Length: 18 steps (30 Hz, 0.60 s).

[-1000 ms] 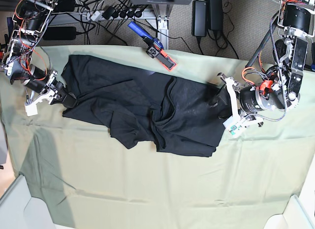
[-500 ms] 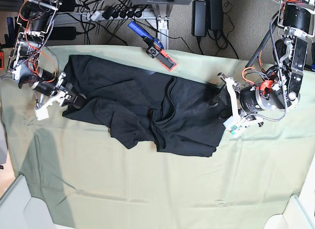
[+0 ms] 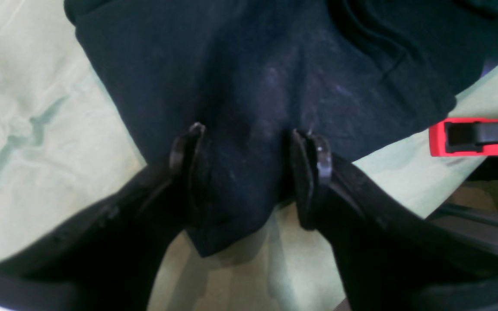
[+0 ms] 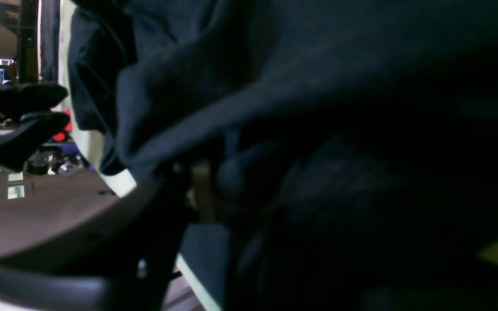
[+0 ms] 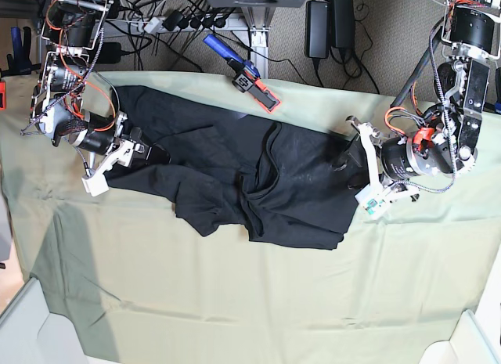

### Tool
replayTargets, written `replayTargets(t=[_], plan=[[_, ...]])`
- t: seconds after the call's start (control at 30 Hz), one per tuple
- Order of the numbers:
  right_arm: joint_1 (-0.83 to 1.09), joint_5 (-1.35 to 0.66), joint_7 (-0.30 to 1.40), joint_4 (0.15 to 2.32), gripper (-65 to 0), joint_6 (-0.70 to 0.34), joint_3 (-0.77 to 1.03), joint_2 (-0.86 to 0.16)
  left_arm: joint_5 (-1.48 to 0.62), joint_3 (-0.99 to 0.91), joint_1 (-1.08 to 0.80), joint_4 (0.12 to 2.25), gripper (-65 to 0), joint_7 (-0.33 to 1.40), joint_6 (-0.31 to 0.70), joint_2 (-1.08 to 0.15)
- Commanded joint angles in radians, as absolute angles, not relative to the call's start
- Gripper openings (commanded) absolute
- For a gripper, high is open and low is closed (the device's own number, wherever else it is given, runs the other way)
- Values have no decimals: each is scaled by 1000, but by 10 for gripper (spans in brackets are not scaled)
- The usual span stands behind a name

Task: Fold the T-shirt properly
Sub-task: 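Grasp the shirt's other end with the right gripper, holding with left, then fold the grasped end over toward the left gripper with the right gripper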

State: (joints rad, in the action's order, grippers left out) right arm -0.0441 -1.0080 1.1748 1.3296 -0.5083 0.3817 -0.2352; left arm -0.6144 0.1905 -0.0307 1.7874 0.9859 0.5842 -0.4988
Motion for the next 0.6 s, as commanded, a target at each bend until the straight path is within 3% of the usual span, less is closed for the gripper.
replayTargets(t=[0.0,0.07,0.1,0.33,0.57], plan=[[-55,-1016,1169,1345,-487,-595,382,-247,-625,182,-16,1804,-319,964,595,-510],[-56,-1016,1162,1345,-625,-595,382,-247,-625,182,-16,1804,-319,964,595,-510],[-56,-1015,1161,1345,-650,-595,382,-247,-625,182,-16,1804,-319,964,595,-510],[-72,-979,1140,1357,-650,-595,411,-276,-638,146,-17,1804,-319,965,595,-511],[-80,-968,1122,1357,-650,-595,453,-404,-698,11,-17,1804,-319,980,598,-511]])
